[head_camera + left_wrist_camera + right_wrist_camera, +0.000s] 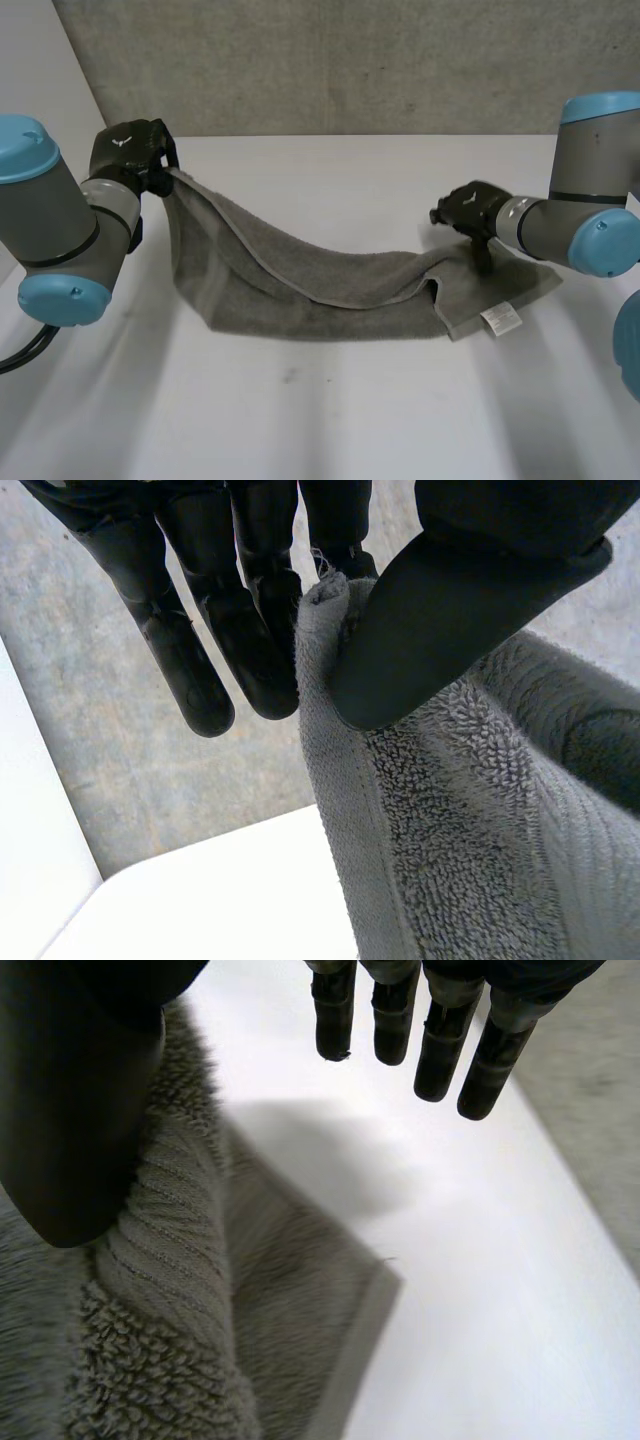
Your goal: Fold the towel.
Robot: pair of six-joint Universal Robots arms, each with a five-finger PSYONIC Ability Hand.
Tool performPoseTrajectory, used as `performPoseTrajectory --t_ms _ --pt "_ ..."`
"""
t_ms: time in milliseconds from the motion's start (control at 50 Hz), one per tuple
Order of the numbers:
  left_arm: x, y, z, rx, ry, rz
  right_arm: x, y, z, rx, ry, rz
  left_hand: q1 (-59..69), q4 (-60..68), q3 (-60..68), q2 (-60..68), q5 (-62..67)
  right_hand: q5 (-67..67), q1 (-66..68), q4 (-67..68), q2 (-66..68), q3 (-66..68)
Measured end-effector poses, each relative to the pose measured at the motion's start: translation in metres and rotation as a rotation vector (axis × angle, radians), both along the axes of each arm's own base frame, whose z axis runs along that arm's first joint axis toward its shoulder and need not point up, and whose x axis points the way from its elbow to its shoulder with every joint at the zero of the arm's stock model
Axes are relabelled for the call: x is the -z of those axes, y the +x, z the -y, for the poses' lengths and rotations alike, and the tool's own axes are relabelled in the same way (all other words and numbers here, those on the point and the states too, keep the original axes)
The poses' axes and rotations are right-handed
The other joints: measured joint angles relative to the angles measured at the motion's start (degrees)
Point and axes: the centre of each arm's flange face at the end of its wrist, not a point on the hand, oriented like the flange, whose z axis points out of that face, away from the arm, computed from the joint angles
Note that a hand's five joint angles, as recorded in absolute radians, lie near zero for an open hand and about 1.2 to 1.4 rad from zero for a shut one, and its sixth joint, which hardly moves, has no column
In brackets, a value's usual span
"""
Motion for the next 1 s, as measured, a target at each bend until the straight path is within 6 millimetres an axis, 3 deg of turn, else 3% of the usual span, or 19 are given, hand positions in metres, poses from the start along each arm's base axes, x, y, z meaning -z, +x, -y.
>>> performPoseTrajectory --t_ms 140,240,360,540,640,900,1000 --pt "-0.007 0.0 0.003 -0.003 -0.04 -0.012 -0.033 -0.006 0.001 0.111 -0.016 0.17 0.0 0.0 0.0 0.0 0.0 0.0 0.0 0.0 0.0 0.0" --pt "-0.012 0.001 0.001 -0.004 -0.053 -0.016 -0.051 -0.011 -0.016 0.168 0.022 0.284 0.0 0.0 0.0 0.0 0.0 0.0 -0.1 0.0 0.0 0.0" --pt "-0.014 0.002 -0.003 -0.004 -0.051 -0.015 -0.051 -0.017 -0.044 0.222 0.055 0.409 0.0 0.0 0.0 0.0 0.0 0.0 -0.1 0.0 0.0 0.0" --pt "-0.012 0.004 -0.008 -0.005 -0.039 -0.013 -0.022 -0.021 -0.081 0.284 0.103 0.563 0.0 0.0 0.0 0.0 0.0 0.0 -0.2 -0.1 0.0 0.0" --pt "-0.01 0.004 -0.009 -0.004 -0.032 -0.012 -0.001 -0.01 -0.096 0.284 0.113 0.587 0.0 0.0 0.0 0.0 0.0 0.0 -0.2 -0.1 0.0 0.0" --pt "-0.007 0.005 -0.01 -0.006 -0.023 -0.013 0.041 0.009 -0.094 0.317 0.064 0.565 0.0 0.0 0.0 0.0 0.0 1.2 1.4 0.2 0.3 0.5" --pt "-0.007 0.005 -0.01 -0.006 -0.022 -0.013 0.046 0.011 -0.088 0.328 0.008 0.571 0.0 0.0 0.0 0.0 0.0 16.6 16.2 14.3 15.1 16.0"
